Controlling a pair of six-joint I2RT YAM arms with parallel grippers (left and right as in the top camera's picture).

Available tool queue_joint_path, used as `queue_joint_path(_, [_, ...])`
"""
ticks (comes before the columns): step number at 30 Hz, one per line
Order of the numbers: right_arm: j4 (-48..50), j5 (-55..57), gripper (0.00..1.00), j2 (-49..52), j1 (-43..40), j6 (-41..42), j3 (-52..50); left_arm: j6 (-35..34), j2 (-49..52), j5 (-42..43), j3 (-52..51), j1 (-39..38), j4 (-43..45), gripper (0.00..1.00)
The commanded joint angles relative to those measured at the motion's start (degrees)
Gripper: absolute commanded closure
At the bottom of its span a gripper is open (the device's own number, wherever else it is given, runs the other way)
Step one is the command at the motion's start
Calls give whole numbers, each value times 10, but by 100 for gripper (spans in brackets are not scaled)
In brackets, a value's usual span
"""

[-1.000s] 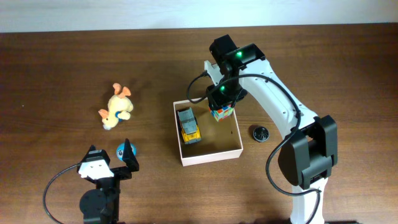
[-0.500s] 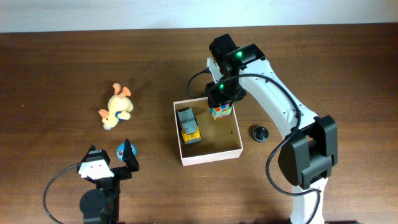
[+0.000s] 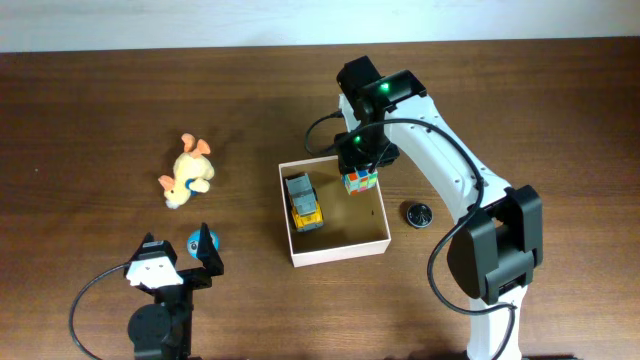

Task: Pack container
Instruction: 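Lower the cube into the box beside the truck and open the right gripper, then raise the right gripper and move it over the black puck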

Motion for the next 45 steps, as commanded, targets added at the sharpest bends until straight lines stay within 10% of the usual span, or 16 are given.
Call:
queue_joint_path(1, [-1,16,59,-4,3,29,1,-3,-4,8,-3,3,0,1])
queue_joint_path(45, [-10,9,29,-31,7,23,6,-3,-4,8,-3,3,0,1])
